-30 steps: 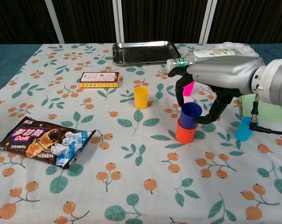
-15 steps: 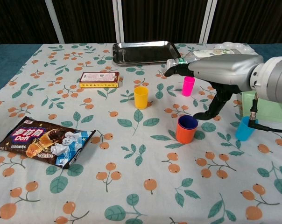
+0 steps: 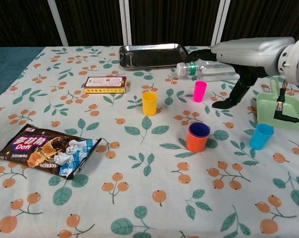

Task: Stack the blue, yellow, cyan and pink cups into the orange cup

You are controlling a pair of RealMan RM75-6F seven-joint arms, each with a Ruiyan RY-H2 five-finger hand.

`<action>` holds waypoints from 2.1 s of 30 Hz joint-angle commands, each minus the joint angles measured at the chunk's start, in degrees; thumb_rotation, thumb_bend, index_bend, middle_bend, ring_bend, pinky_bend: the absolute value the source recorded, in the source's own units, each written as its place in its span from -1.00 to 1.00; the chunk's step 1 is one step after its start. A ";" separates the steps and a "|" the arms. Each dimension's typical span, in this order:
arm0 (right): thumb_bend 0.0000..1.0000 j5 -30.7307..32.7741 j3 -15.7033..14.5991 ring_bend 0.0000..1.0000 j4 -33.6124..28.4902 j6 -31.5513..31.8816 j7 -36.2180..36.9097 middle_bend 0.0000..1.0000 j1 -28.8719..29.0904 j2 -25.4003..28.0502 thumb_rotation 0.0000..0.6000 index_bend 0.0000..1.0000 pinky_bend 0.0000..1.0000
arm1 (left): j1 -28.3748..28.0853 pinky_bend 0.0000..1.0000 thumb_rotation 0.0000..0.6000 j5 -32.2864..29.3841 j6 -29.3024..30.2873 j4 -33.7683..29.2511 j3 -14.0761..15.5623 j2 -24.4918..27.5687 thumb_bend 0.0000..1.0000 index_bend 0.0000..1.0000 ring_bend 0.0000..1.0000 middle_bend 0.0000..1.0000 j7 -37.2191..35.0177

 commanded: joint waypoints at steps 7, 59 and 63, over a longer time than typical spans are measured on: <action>-0.25 10.58 6.48 -1.00 5.71 -2.80 -2.24 -1.00 6.83 -4.38 1.00 -0.91 -0.97 | 0.00 -0.93 1.00 0.24 0.08 -0.14 0.11 -0.12 0.36 -0.66 -0.99 -0.81 0.18; -0.25 23.91 6.75 -1.00 33.60 -10.92 -2.80 -1.00 21.37 -24.21 1.00 -0.32 -0.94 | -0.09 -0.93 1.00 -0.50 -0.78 0.60 0.14 -0.02 0.36 -0.65 -0.99 -0.81 -0.46; -0.25 23.24 6.84 -1.00 34.67 -11.11 -2.09 -1.00 21.18 -24.83 1.00 -0.28 -0.93 | -0.06 -0.93 1.00 -0.59 -0.74 0.52 0.10 0.03 0.36 -0.65 -0.99 -0.81 -0.44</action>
